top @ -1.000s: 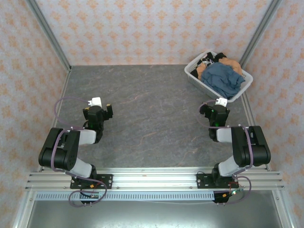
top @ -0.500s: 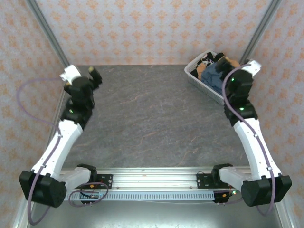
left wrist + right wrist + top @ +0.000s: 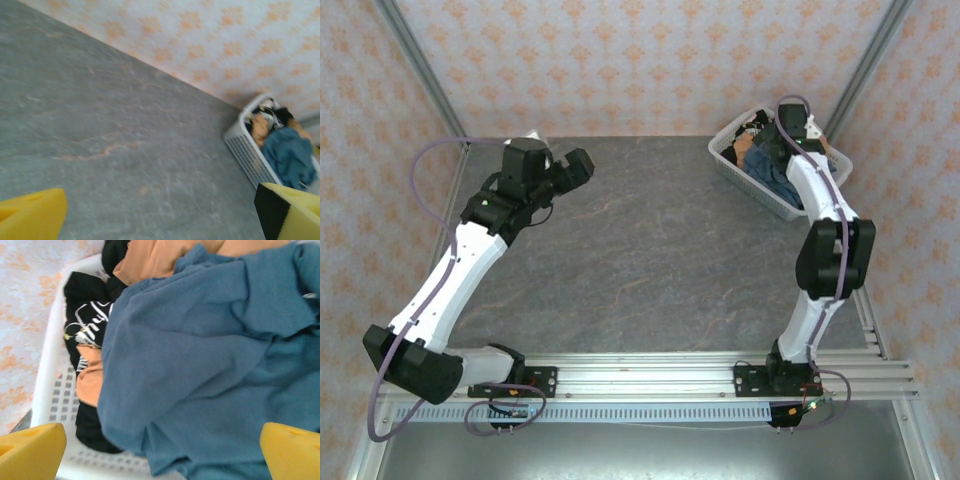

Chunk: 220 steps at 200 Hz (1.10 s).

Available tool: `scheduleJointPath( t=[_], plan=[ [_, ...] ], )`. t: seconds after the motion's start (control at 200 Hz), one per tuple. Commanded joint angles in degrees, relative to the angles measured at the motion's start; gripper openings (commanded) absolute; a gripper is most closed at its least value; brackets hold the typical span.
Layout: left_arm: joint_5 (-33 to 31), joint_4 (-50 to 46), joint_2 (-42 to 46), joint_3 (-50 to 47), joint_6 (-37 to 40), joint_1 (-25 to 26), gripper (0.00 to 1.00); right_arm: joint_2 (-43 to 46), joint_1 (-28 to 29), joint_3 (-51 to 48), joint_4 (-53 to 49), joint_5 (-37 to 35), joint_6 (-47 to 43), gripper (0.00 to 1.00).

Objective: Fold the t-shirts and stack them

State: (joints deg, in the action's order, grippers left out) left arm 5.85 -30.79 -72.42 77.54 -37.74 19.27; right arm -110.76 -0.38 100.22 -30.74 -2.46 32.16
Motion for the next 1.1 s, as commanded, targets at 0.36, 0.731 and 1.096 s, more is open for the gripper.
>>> scheduleJointPath(
  t=[0.36, 0.731, 1.096],
  plan=[
    [0.05, -6.6, 10.25, -4.78, -2.87, 4.11, 0.91, -11.05, -1.93, 12.28, -3.58, 0.67, 8.12, 0.07],
    [-0.05, -6.7, 5.71, -4.3, -0.86, 4.11, 0.86, 12.45, 5.43, 7.63, 1.2, -14.52, 1.35, 0.0],
    [-12.81, -14.98, 2.16, 0.41, -0.24, 4.11, 0.85, 22.4, 21.4, 17.82, 0.72, -15.08, -11.57, 0.0]
  ],
)
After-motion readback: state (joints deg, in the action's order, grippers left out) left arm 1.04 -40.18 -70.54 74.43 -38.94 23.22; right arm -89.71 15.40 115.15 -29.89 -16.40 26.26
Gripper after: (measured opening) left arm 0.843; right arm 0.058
